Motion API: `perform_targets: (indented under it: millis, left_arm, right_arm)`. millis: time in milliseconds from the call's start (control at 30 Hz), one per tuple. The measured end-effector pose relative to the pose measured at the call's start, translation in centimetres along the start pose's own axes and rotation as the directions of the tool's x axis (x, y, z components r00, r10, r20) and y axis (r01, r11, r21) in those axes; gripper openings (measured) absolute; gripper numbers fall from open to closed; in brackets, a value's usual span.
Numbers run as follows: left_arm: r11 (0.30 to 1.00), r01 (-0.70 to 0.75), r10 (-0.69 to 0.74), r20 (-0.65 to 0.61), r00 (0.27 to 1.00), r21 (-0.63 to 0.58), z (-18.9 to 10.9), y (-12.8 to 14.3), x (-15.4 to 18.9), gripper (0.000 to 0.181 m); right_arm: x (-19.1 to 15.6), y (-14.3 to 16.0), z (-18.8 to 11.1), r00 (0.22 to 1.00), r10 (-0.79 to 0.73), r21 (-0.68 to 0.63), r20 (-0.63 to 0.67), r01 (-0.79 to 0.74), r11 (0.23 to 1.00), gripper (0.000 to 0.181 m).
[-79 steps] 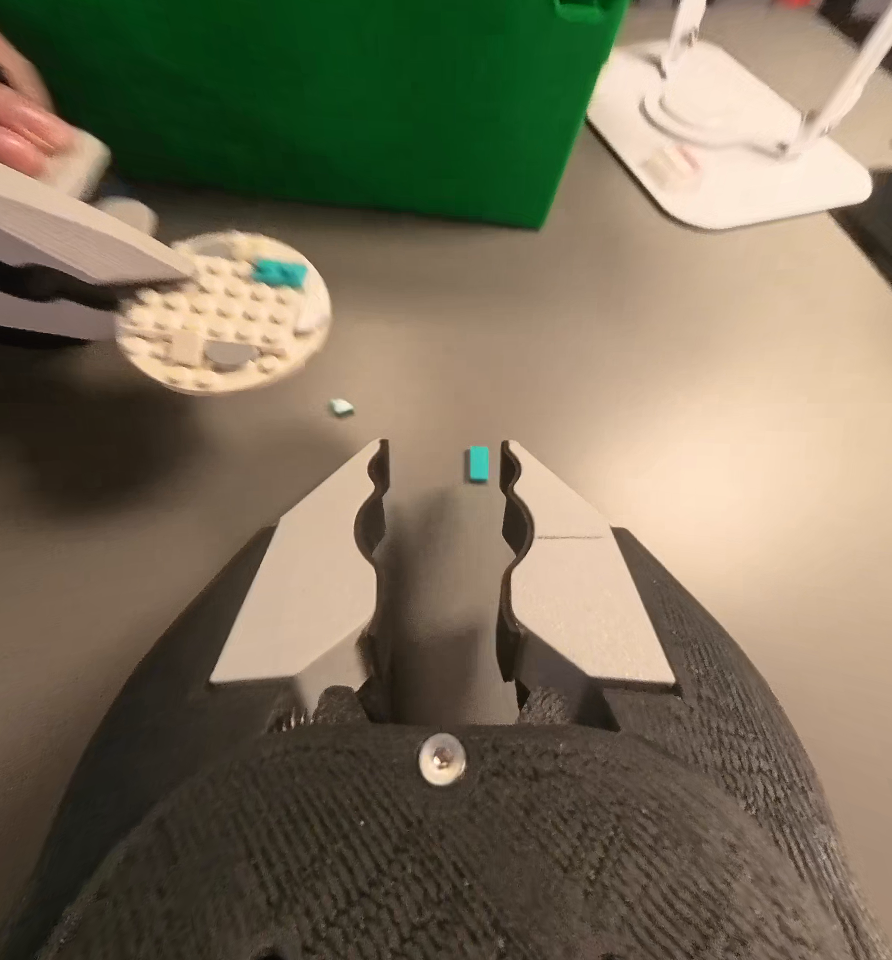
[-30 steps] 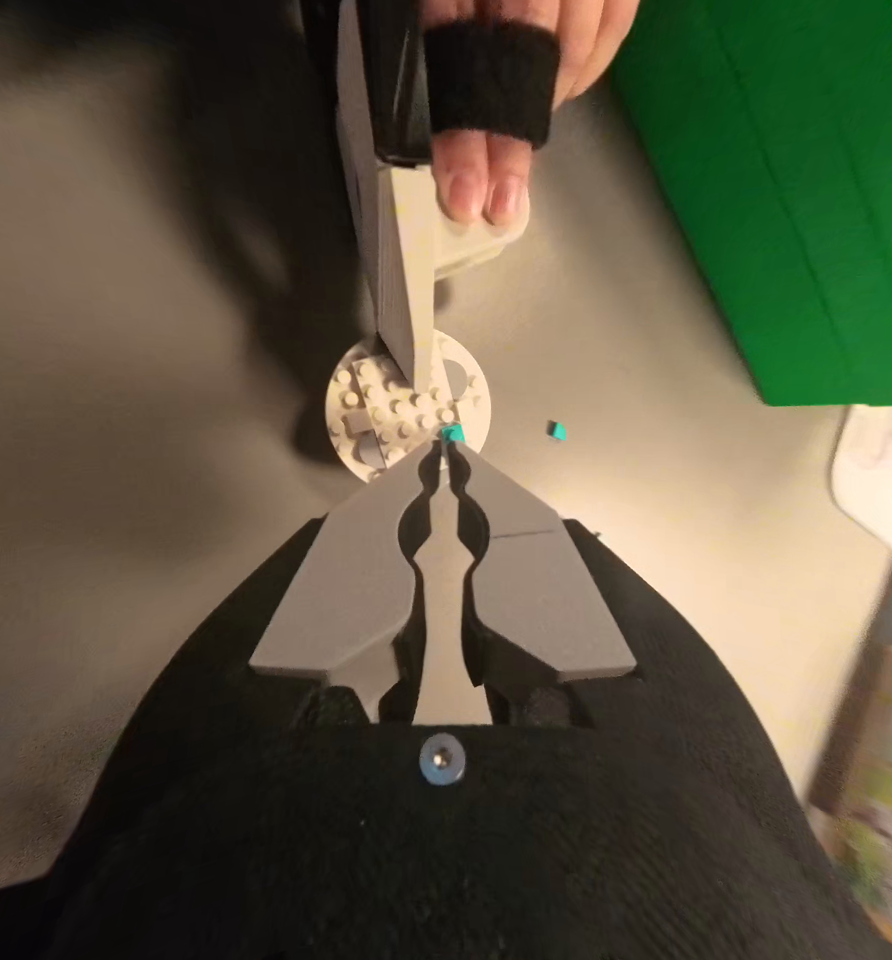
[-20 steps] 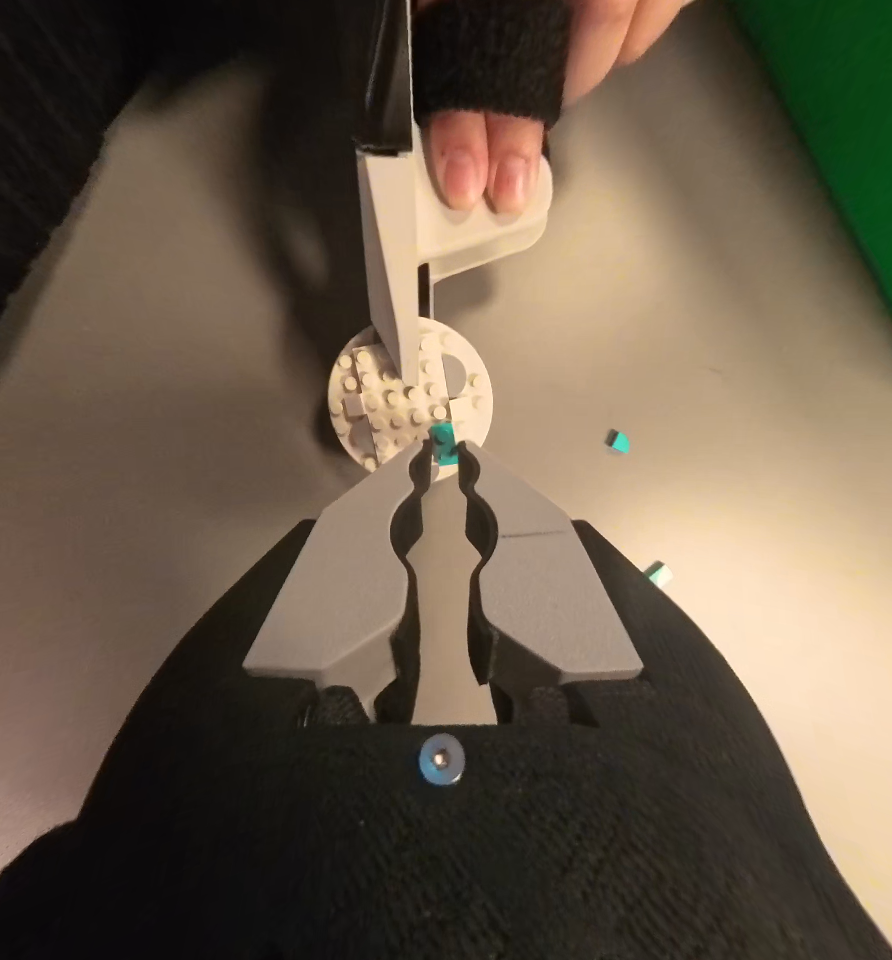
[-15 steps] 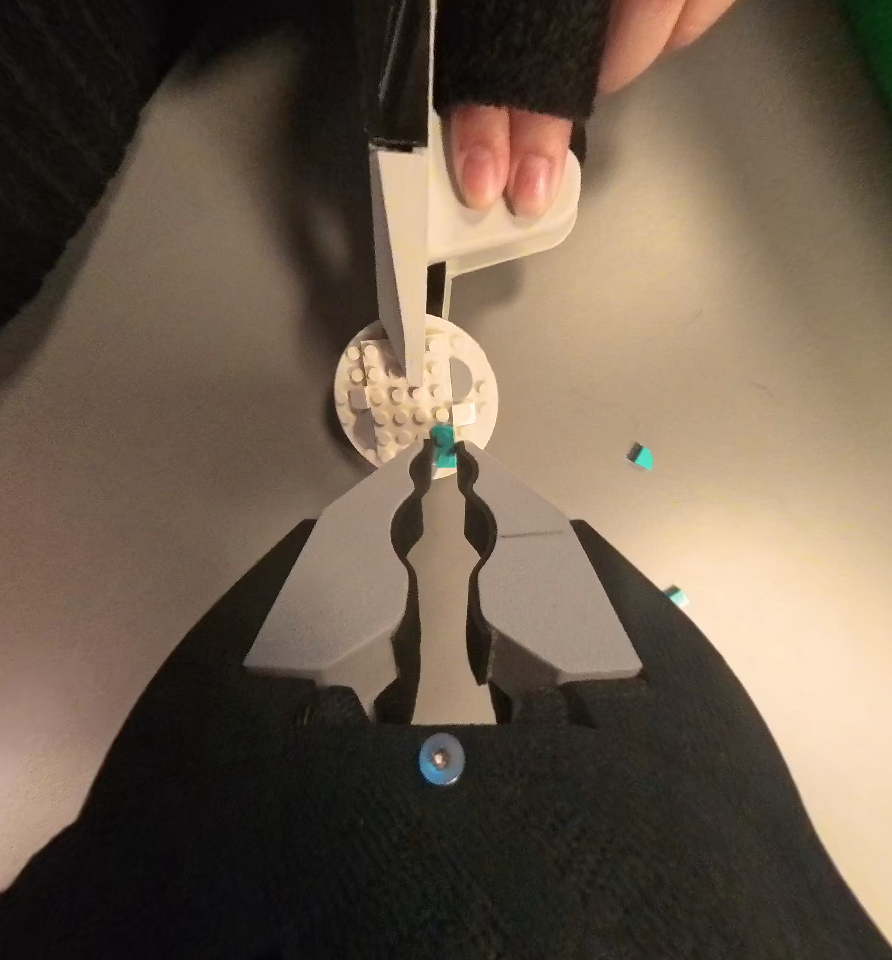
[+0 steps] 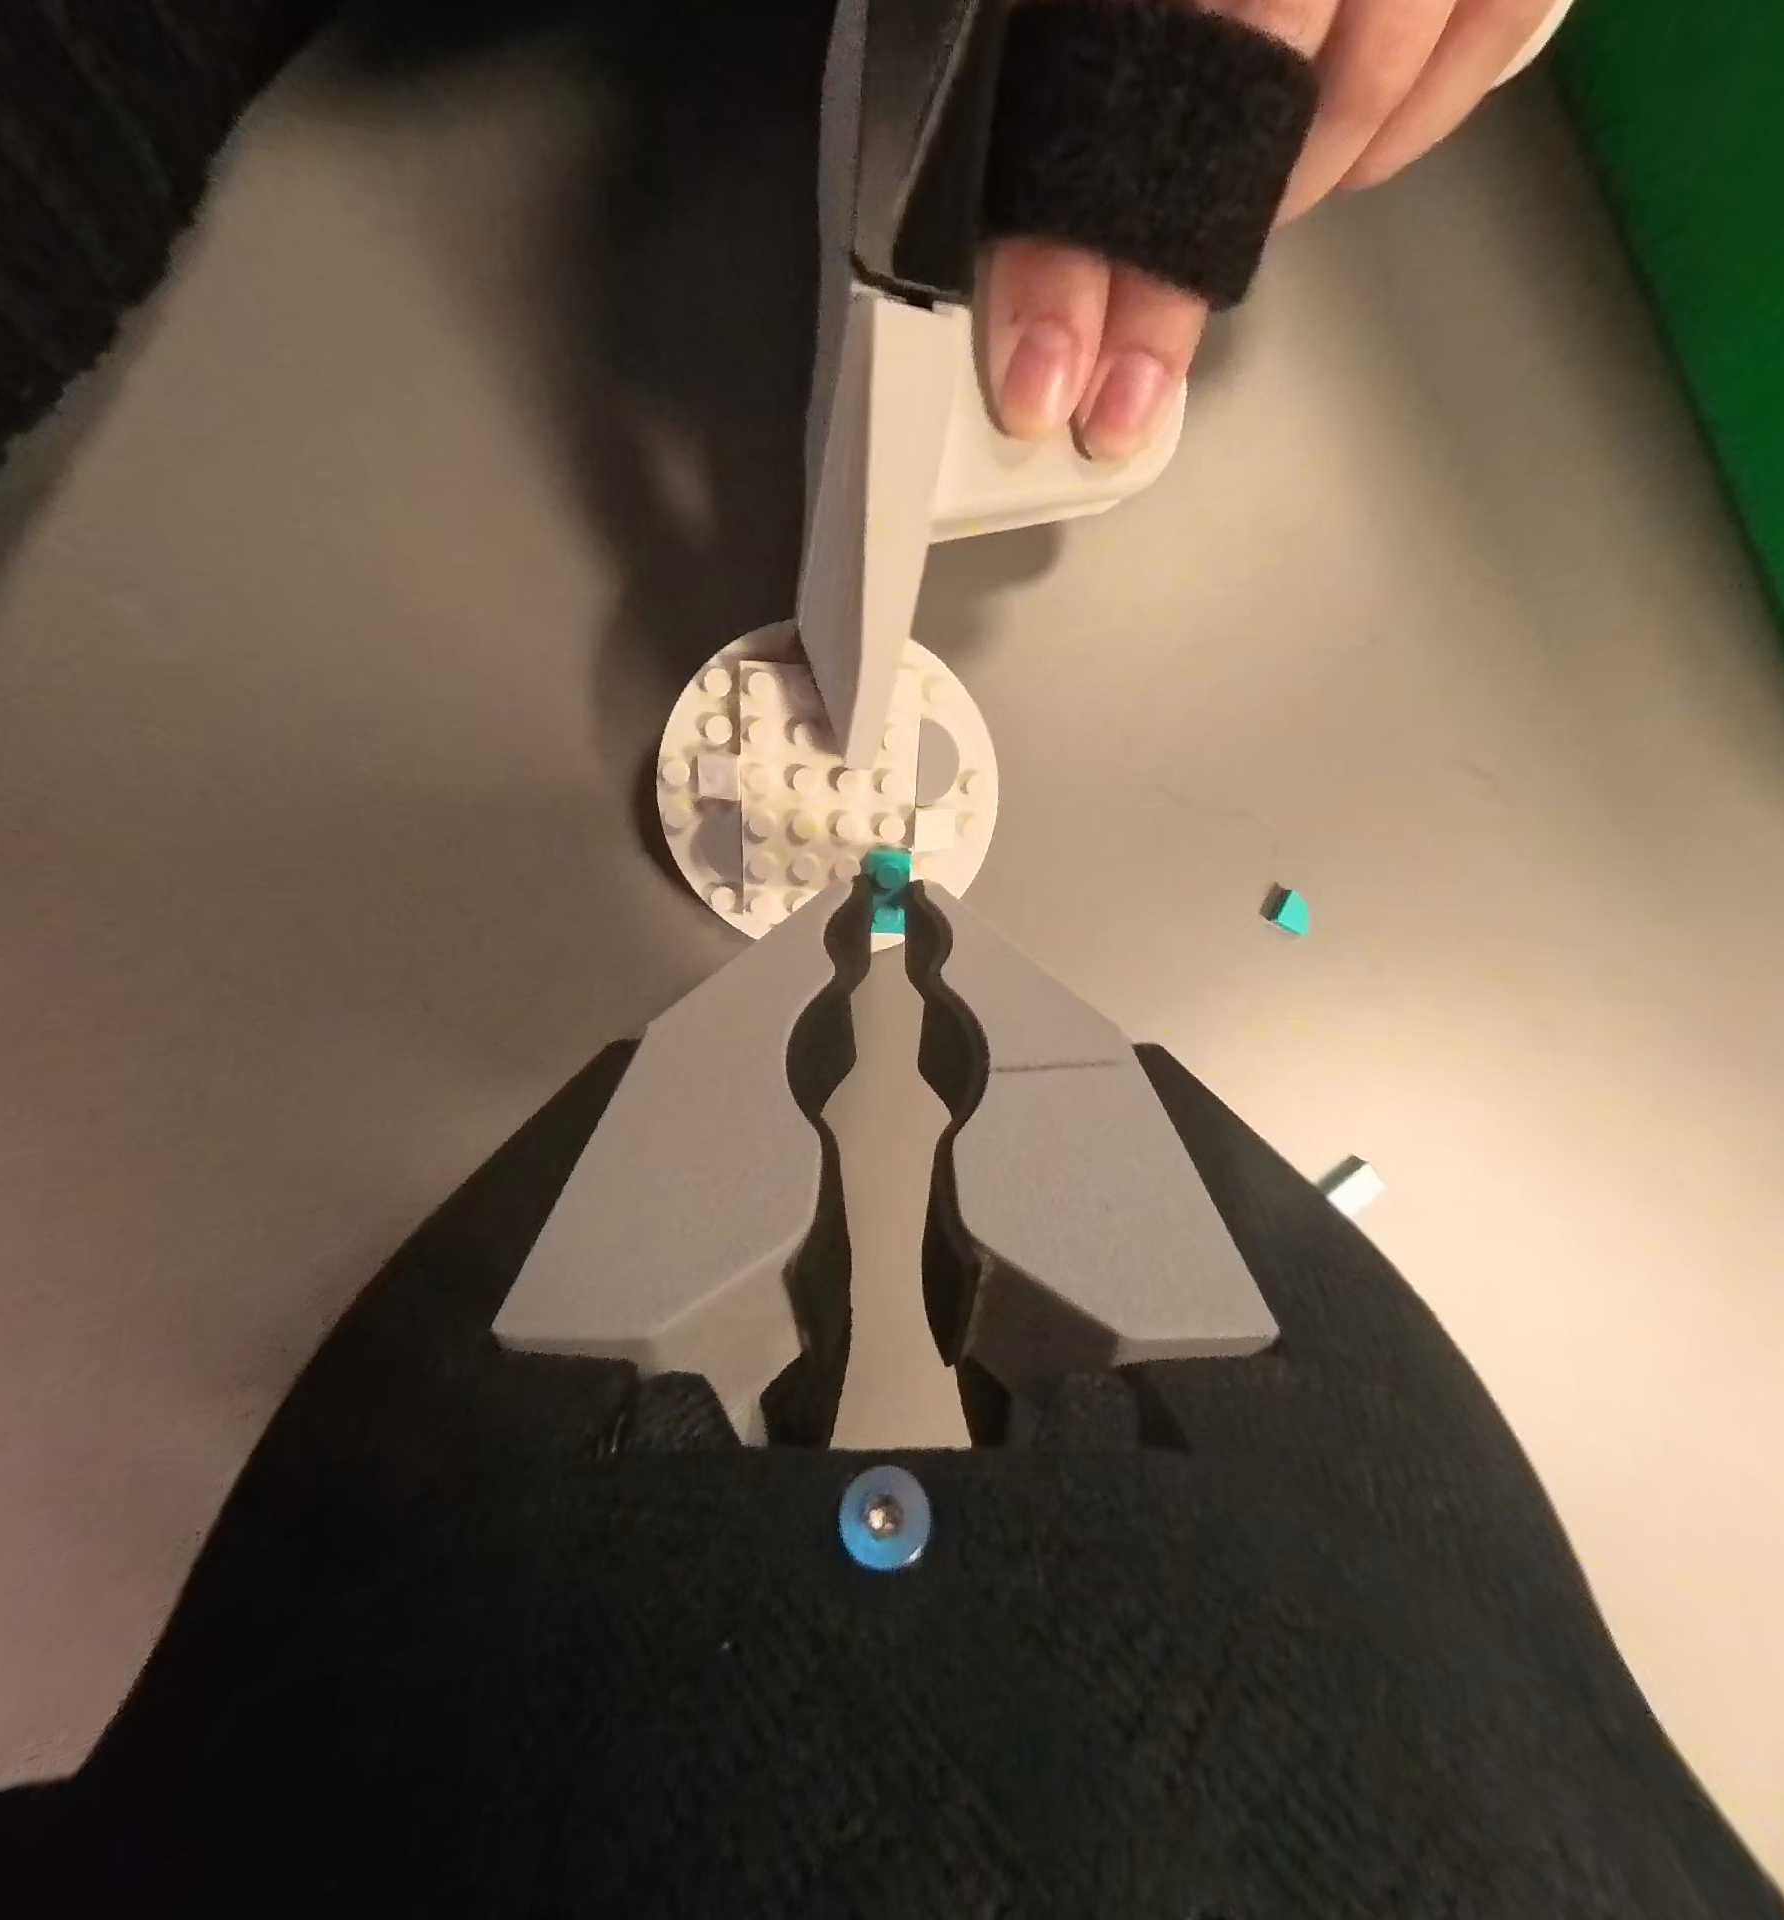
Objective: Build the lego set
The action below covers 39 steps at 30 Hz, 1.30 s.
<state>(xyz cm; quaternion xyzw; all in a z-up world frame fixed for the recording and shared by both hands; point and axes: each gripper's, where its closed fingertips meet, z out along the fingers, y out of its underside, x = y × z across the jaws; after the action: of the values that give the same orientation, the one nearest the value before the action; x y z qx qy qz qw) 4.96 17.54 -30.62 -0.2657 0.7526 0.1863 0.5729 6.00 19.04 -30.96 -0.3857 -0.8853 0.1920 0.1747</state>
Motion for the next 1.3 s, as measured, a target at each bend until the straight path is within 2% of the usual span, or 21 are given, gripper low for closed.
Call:
perform_targets:
  millis: [33, 167, 300, 533, 900, 1300]
  left_arm:
    - [1.0, 0.002, -0.002, -0.002, 1.0, 0.001, 0.0, 0.0, 0.0, 0.007]
    - [0.999, 0.033, -0.033, -0.018, 0.999, 0.001, 0.1, 0.0, 0.2, 0.007]
    - [1.0, 0.027, -0.027, -0.016, 1.0, -0.002, 0.1, 0.0, 0.3, 0.006]
    - [1.0, -0.004, 0.004, 0.0, 1.0, 0.005, 0.1, -0.2, 0.2, 0.006]
    - [1.0, -0.026, 0.026, 0.02, 0.999, 0.008, 0.1, -0.3, 0.1, 0.006]
    - [0.999, -0.038, 0.038, 0.033, 0.999, 0.001, 0.1, -0.2, 0.0, 0.006]
  right_arm:
    - [0.0, 0.0, 0.0, 1.0, -0.016, -0.01, -0.022, 0.016, 1.0, 0.004]
    - [-0.2, 0.2, -0.2, 0.996, -0.048, -0.032, -0.073, 0.046, 0.998, 0.004]
    - [-0.1, 0.2, -1.3, 0.996, 0.027, 0.029, -0.085, -0.025, 0.999, 0.004]
    - [0.0, -0.5, -1.1, 0.99, 0.144, 0.107, -0.012, -0.142, 0.984, 0.004]
    - [-0.1, -0.8, -0.2, 0.989, 0.121, 0.082, 0.09, -0.128, 0.988, 0.005]
    - [0.1, -1.0, -0.2, 0.992, 0.104, 0.02, 0.071, -0.106, 0.994, 0.005]
